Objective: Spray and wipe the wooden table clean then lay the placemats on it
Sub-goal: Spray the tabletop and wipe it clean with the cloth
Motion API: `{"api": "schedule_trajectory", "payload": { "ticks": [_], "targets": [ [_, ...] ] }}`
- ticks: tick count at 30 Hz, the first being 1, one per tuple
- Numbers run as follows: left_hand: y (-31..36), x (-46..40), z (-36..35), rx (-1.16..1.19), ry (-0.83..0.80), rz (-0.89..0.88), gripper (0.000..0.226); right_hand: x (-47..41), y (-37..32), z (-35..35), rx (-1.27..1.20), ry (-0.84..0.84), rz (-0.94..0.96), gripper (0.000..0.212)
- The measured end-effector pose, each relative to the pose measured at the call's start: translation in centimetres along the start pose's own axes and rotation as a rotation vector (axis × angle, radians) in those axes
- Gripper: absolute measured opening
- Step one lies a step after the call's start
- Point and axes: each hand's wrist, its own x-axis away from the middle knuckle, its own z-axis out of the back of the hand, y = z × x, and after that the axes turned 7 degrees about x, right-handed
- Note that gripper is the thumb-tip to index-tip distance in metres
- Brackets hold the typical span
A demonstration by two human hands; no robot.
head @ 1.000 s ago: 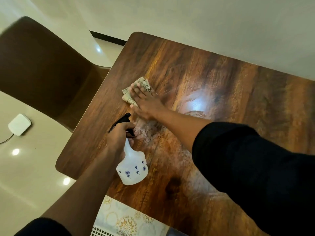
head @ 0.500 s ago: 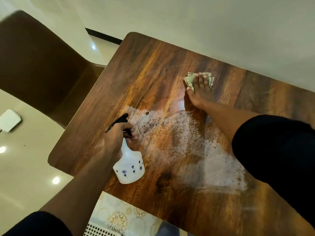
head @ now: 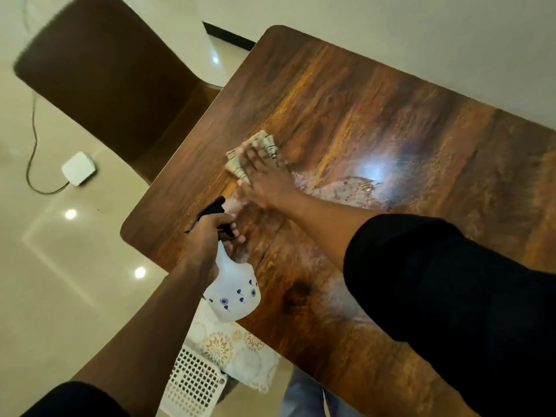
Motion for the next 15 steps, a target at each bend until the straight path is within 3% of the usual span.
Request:
{"api": "schedule_trajectory", "payload": {
  "ticks": [3,6,15],
  "targets": [
    [-0.9,0.8,0.3,0.050,0.005,0.046,0.021,1.3,-3.4,-1.9,0.092,-0.017,0.228,0.074],
    [-1.5,1.0,0.5,0.034,0.013,0.024,0.020,1.4,-2.5,-2.2,0.146,-0.015,0.326,0.073],
    [-3.3,2.2,1.6,0.050,0.043,0.000,0.018,2.0,10.0,1.0,0.013,0.017,-0.145,0.074]
  ]
}}
